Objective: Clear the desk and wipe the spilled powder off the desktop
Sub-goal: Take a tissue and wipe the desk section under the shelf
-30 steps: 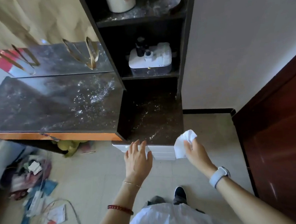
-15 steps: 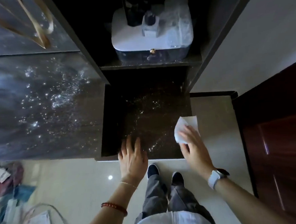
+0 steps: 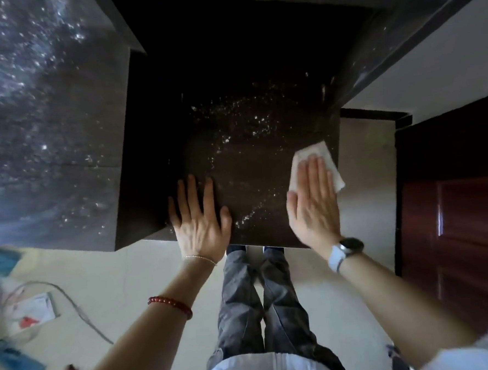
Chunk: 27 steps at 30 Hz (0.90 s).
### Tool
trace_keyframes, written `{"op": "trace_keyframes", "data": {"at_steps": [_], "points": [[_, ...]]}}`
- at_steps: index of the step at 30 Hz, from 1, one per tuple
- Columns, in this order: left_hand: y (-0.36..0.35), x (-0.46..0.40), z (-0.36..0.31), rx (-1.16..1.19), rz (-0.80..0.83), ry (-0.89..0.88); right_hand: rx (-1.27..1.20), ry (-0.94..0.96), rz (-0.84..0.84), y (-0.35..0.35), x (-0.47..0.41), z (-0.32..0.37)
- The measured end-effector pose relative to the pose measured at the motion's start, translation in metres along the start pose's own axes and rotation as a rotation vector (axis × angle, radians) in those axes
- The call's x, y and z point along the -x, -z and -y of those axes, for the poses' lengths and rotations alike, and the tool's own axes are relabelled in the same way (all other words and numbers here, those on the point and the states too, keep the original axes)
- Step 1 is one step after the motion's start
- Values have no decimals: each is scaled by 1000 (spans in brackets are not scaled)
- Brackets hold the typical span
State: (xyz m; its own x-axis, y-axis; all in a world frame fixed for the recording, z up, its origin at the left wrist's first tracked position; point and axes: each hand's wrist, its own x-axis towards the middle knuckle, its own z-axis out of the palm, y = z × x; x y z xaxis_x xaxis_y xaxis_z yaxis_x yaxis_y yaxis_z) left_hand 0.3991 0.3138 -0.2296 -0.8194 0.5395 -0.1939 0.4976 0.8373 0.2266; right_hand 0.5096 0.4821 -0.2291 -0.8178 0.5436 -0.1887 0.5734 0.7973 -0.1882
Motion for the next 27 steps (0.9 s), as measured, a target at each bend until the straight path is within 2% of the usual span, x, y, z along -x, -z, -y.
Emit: {"op": "trace_keyframes", "data": {"at_steps": [3, 5, 7, 9, 10, 11, 13, 14, 15, 16, 18, 19, 20, 21, 23, 24, 25, 27], "points": [[-5, 0, 1, -33, -80, 1, 2, -132, -100, 7, -67, 9], [-6, 0, 3, -45, -106, -2, 2, 107, -34, 3, -61, 27], [-5, -1, 5, -60, -124, -15, 22, 501, 82, 0, -16, 27], [-6, -1, 4, -74, -133, -10, 79, 681, 168, 6, -4, 2], [-6, -1, 3, -80, -137, -3, 91, 658, 152, 8, -22, -9], [-6, -1, 3, -88, -145, 2, 91, 534, 134, 13, -51, -10], [-7, -2, 2, -104, -155, -1, 14, 141, 20, 24, -115, 2], [-6, -2, 3, -110, -155, -4, -23, 23, 0, 27, -124, 15], [-6, -1, 3, -112, -152, -5, -34, 20, 7, 22, -116, 26], [-6, -1, 3, -109, -152, -6, -12, 162, 49, 15, -96, 31], [-5, -2, 2, -97, -153, -5, 80, 565, 169, 14, -49, 18], [-5, -2, 2, -91, -154, -7, 113, 658, 193, 18, -49, 1], [-5, -2, 2, -92, -160, -8, 115, 641, 179, 22, -66, -10], [-5, -2, 3, -97, -166, -7, 101, 501, 139, 24, -93, -14], [-5, -3, 3, -109, -170, -5, -30, 48, -6, 31, -144, -2], [-5, -4, 2, -113, -169, -2, -67, -76, -31, 33, -150, 11], [-5, -3, 2, -113, -162, 2, -81, -61, -34, 28, -141, 24], [-4, -4, 1, -104, -151, 10, -14, 249, 42, 15, -101, 33]]}}
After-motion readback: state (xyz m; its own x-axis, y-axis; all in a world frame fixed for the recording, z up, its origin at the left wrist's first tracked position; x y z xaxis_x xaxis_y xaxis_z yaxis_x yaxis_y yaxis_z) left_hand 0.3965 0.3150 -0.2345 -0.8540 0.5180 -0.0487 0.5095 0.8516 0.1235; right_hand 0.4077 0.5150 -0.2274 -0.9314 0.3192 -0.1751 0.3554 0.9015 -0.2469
